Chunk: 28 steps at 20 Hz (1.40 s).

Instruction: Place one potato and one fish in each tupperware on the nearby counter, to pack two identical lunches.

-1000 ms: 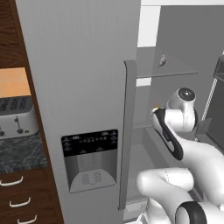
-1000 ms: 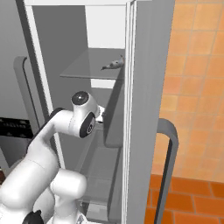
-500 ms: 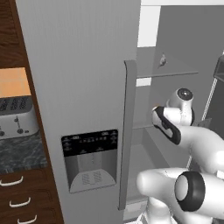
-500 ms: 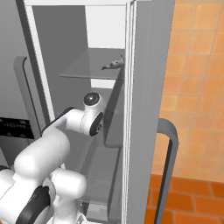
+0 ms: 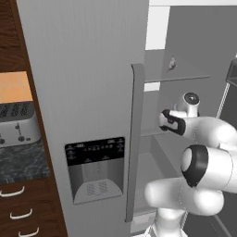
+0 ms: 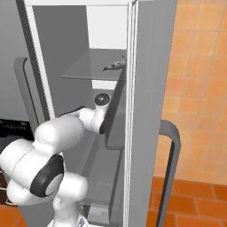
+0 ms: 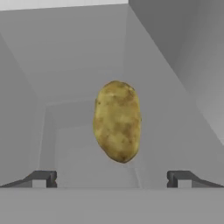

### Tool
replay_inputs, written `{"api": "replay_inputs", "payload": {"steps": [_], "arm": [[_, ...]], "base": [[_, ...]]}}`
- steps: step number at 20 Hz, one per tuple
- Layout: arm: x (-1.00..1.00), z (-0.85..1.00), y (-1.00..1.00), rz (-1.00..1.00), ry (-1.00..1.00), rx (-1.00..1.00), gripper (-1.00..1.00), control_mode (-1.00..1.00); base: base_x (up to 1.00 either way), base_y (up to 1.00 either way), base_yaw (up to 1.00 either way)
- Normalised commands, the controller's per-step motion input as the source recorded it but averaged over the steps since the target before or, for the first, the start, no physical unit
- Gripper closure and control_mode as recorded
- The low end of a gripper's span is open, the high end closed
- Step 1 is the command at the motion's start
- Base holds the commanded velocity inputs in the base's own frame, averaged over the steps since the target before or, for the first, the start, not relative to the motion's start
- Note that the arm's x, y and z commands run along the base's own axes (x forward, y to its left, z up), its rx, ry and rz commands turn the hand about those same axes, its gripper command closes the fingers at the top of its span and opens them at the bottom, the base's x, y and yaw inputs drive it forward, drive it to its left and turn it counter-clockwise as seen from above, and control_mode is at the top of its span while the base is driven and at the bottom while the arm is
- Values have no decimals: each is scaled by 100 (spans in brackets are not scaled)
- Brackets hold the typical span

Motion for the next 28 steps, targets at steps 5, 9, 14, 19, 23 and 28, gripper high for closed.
{"api": "replay_inputs", "payload": {"steps": [5, 9, 14, 19, 23, 28], "arm": [[46, -24, -20, 0, 0, 0, -100, -100], [47, -29, -13, 0, 1, 0, -100, -100], [23, -42, -1, 0, 5, 0, 100, -100], [5, -51, 0, 0, 6, 0, 100, -100], [-81, -16, 14, 7, 1, 0, 100, -100], [-100, 22, 37, 18, 0, 0, 100, -100]], "base": [[0, 0, 0], [0, 0, 0], [0, 0, 0], [0, 0, 0], [0, 0, 0], [0, 0, 0]]}}
